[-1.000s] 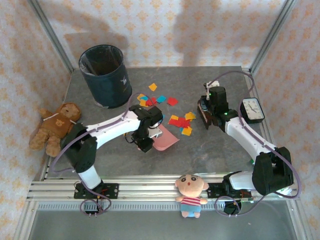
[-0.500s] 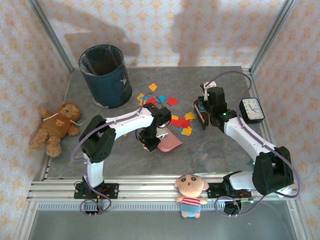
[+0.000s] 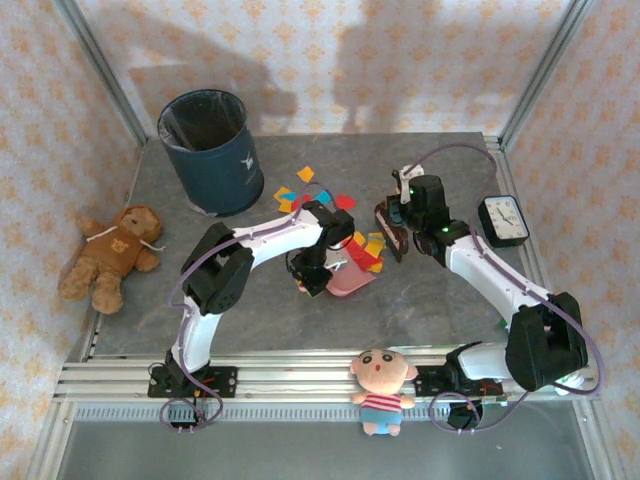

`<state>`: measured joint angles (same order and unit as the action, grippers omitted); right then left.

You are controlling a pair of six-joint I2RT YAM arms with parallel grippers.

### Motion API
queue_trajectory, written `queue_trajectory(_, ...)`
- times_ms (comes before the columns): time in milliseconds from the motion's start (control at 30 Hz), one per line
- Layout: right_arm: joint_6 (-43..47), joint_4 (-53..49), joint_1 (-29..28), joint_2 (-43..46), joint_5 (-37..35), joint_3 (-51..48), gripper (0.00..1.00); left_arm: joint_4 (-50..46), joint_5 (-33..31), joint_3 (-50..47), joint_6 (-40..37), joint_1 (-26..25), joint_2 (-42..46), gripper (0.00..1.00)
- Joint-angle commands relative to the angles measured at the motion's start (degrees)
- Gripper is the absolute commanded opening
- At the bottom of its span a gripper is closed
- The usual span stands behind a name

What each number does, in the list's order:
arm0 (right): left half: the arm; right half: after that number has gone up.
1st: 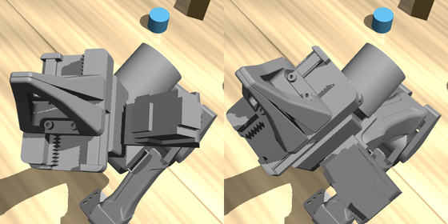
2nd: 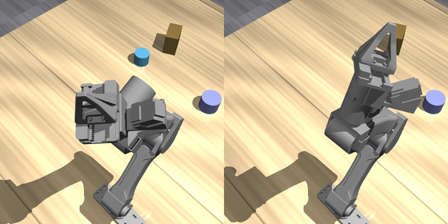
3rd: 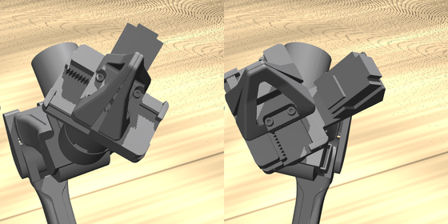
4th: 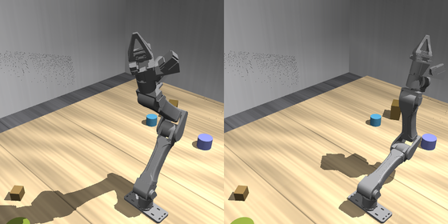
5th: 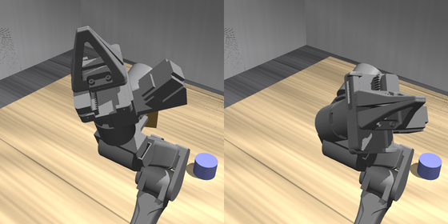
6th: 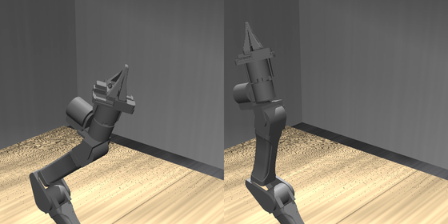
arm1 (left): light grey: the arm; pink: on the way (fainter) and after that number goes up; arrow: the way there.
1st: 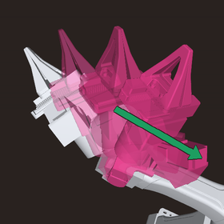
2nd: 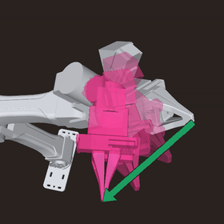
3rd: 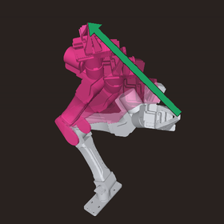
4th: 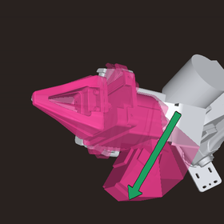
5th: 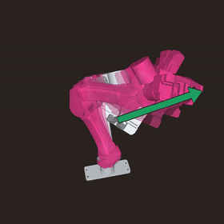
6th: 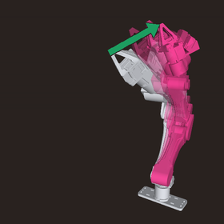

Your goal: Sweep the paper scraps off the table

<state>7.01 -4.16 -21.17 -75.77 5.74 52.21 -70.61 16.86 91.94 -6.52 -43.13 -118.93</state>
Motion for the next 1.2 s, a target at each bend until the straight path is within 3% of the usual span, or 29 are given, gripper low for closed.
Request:
queue_trajectory(0, -2.27, -6.02, -1.30, 0.48, 3.35, -2.09, 0.00, -2.01, -1.79, 1.76, 0.29, -0.02, -2.11, 0.00)
queue_trajectory(800, -5.38, -8.27, -2.91, 3.90, 8.91, -0.75, 0.00, 0.71, -3.05, 3.89, 2.12, 0.66, -2.75, 0.00)
queue_trajectory(1167, -7.09, -7.70, -2.96, 7.67, 1.45, -1.18, 0.00, 0.73, -4.49, -0.98, 1.66, 0.95, 0.83, 0.00)
